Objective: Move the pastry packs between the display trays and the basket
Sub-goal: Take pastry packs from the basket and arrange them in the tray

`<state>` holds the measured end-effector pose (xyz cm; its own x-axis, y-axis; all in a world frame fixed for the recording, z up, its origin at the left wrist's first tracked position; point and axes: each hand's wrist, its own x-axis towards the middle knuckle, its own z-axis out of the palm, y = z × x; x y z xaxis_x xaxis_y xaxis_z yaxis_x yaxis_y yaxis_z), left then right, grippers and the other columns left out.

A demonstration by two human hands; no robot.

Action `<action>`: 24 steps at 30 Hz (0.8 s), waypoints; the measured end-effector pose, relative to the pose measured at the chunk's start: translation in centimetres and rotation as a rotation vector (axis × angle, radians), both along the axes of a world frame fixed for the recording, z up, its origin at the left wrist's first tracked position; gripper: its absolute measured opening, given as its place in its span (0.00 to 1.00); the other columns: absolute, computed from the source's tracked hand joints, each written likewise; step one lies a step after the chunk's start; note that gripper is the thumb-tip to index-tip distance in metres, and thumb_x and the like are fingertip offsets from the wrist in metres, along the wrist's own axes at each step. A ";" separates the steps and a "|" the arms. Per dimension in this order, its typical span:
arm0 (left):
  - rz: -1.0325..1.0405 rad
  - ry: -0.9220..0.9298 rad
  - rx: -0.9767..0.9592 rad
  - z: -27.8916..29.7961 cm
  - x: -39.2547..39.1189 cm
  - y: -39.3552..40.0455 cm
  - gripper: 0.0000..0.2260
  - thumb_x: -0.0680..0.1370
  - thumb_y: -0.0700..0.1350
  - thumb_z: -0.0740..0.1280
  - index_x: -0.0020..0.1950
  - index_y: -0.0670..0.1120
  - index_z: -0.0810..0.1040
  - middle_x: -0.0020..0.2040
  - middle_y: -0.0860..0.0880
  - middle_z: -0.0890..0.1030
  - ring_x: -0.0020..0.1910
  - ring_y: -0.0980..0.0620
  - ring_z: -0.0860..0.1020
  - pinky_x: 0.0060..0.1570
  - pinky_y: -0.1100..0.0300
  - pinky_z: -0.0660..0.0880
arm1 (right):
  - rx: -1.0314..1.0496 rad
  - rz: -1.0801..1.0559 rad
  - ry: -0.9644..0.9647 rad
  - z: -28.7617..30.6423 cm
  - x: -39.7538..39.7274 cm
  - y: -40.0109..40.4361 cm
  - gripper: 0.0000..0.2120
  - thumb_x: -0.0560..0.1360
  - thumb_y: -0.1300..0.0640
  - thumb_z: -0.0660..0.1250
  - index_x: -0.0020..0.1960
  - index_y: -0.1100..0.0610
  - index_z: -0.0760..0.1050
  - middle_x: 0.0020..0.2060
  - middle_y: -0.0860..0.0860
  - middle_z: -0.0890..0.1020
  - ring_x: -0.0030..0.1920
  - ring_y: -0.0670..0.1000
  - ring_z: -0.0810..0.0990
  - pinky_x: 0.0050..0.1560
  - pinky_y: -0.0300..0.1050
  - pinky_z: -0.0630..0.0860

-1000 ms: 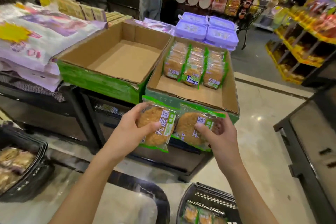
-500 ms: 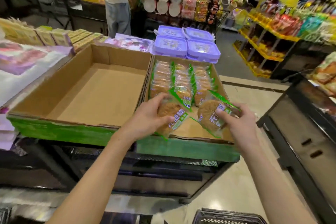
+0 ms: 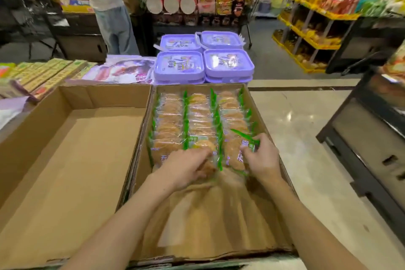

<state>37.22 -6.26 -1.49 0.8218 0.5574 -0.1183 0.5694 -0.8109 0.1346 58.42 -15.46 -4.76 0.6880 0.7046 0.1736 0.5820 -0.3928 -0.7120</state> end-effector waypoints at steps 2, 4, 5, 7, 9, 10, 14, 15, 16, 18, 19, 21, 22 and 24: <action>-0.036 0.029 0.139 -1.5 0.9 1.0 0.22 0.79 0.48 0.66 0.72 0.52 0.66 0.60 0.49 0.79 0.60 0.43 0.77 0.51 0.51 0.73 | -0.047 0.063 -0.289 -1.8 -0.1 -0.4 0.14 0.75 0.56 0.73 0.53 0.64 0.75 0.44 0.59 0.78 0.47 0.62 0.77 0.47 0.53 0.69; -0.053 -0.005 0.252 -2.6 1.1 1.6 0.22 0.77 0.43 0.67 0.70 0.50 0.69 0.59 0.47 0.78 0.59 0.42 0.75 0.54 0.49 0.71 | -0.168 0.064 -0.429 -2.0 -0.3 -0.6 0.15 0.75 0.55 0.72 0.56 0.64 0.75 0.45 0.58 0.78 0.48 0.63 0.76 0.47 0.55 0.73; -0.052 -0.035 0.313 -3.0 1.1 1.8 0.22 0.74 0.42 0.70 0.68 0.50 0.71 0.59 0.46 0.78 0.57 0.42 0.75 0.54 0.49 0.72 | -0.233 0.059 -0.481 -1.6 -0.4 -0.6 0.16 0.75 0.55 0.72 0.58 0.63 0.75 0.46 0.58 0.79 0.50 0.62 0.76 0.47 0.55 0.75; -0.047 -0.101 0.379 -3.6 1.1 1.8 0.26 0.67 0.41 0.76 0.65 0.48 0.75 0.60 0.43 0.78 0.56 0.41 0.76 0.52 0.48 0.74 | -0.348 0.081 -0.604 -0.7 -0.5 -0.6 0.22 0.70 0.58 0.76 0.61 0.62 0.75 0.47 0.58 0.80 0.51 0.62 0.76 0.47 0.54 0.77; -0.052 -0.141 0.377 -4.5 1.3 1.8 0.33 0.64 0.40 0.78 0.68 0.46 0.75 0.65 0.41 0.77 0.61 0.39 0.77 0.57 0.45 0.75 | -0.483 0.177 -0.756 -0.4 -0.2 -0.7 0.31 0.64 0.60 0.78 0.65 0.58 0.74 0.49 0.58 0.81 0.52 0.62 0.76 0.54 0.55 0.77; -0.062 -0.147 0.360 -4.8 1.5 1.8 0.35 0.64 0.40 0.79 0.70 0.46 0.74 0.67 0.40 0.76 0.64 0.39 0.76 0.61 0.45 0.74 | -0.532 0.240 -0.834 -0.4 -0.1 -0.7 0.34 0.64 0.59 0.77 0.69 0.55 0.73 0.54 0.60 0.80 0.56 0.63 0.76 0.61 0.59 0.74; -0.063 -0.089 0.308 -5.9 1.9 1.5 0.37 0.76 0.41 0.70 0.82 0.45 0.56 0.81 0.39 0.59 0.80 0.41 0.58 0.77 0.44 0.54 | -0.679 0.586 -1.067 0.8 0.4 -0.4 0.40 0.68 0.54 0.75 0.77 0.48 0.65 0.78 0.63 0.62 0.76 0.67 0.62 0.75 0.71 0.56; -0.061 -0.094 0.304 -6.0 1.8 1.5 0.36 0.77 0.40 0.68 0.82 0.45 0.54 0.81 0.40 0.57 0.80 0.42 0.56 0.77 0.44 0.52 | -0.727 0.682 -1.117 1.1 0.4 -0.3 0.40 0.70 0.54 0.73 0.78 0.48 0.62 0.80 0.62 0.55 0.79 0.67 0.54 0.76 0.71 0.51; -0.059 -0.107 0.306 -6.0 1.7 1.5 0.36 0.77 0.40 0.68 0.82 0.46 0.55 0.81 0.40 0.58 0.80 0.42 0.57 0.77 0.44 0.53 | -0.794 0.762 -1.139 1.3 0.5 -0.1 0.39 0.73 0.54 0.71 0.80 0.48 0.58 0.81 0.61 0.48 0.80 0.67 0.47 0.76 0.71 0.47; -0.056 -0.132 0.308 -6.2 1.6 1.5 0.36 0.75 0.39 0.70 0.81 0.46 0.59 0.79 0.40 0.62 0.79 0.42 0.61 0.77 0.44 0.56 | -0.876 0.815 -1.207 1.8 0.7 0.3 0.38 0.76 0.54 0.68 0.81 0.48 0.53 0.81 0.58 0.42 0.80 0.66 0.40 0.76 0.70 0.42; -0.053 -0.140 0.308 -6.2 1.6 1.5 0.37 0.73 0.39 0.72 0.80 0.46 0.62 0.78 0.40 0.65 0.78 0.42 0.63 0.76 0.45 0.58 | -0.889 0.830 -1.243 2.0 0.7 0.5 0.39 0.76 0.54 0.68 0.81 0.48 0.53 0.81 0.58 0.43 0.80 0.66 0.40 0.76 0.70 0.42; -0.055 -0.153 0.300 -6.3 1.7 1.6 0.39 0.66 0.38 0.77 0.76 0.45 0.68 0.74 0.39 0.72 0.74 0.42 0.71 0.73 0.45 0.64 | -0.896 0.839 -1.289 2.1 0.8 0.9 0.40 0.74 0.55 0.71 0.80 0.51 0.55 0.80 0.60 0.50 0.80 0.67 0.44 0.77 0.70 0.44; -0.063 -0.162 0.290 -6.3 1.7 1.7 0.41 0.62 0.37 0.79 0.74 0.45 0.70 0.72 0.39 0.74 0.71 0.42 0.73 0.71 0.45 0.67 | -0.895 0.827 -1.294 2.0 0.9 1.0 0.41 0.72 0.56 0.73 0.80 0.53 0.57 0.79 0.61 0.55 0.79 0.68 0.49 0.77 0.71 0.47; -0.081 -0.182 0.280 -6.5 1.6 1.8 0.42 0.59 0.36 0.80 0.73 0.45 0.71 0.70 0.39 0.76 0.69 0.42 0.75 0.70 0.45 0.69 | -0.873 0.743 -1.282 1.9 1.0 1.0 0.40 0.67 0.58 0.76 0.75 0.55 0.63 0.73 0.63 0.66 0.76 0.69 0.60 0.76 0.71 0.54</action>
<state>38.83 -4.44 -7.94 0.8582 0.4798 0.1825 0.4890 -0.8723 -0.0060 59.41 -14.43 -2.88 -0.0649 0.9610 -0.2688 0.7872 0.2148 0.5780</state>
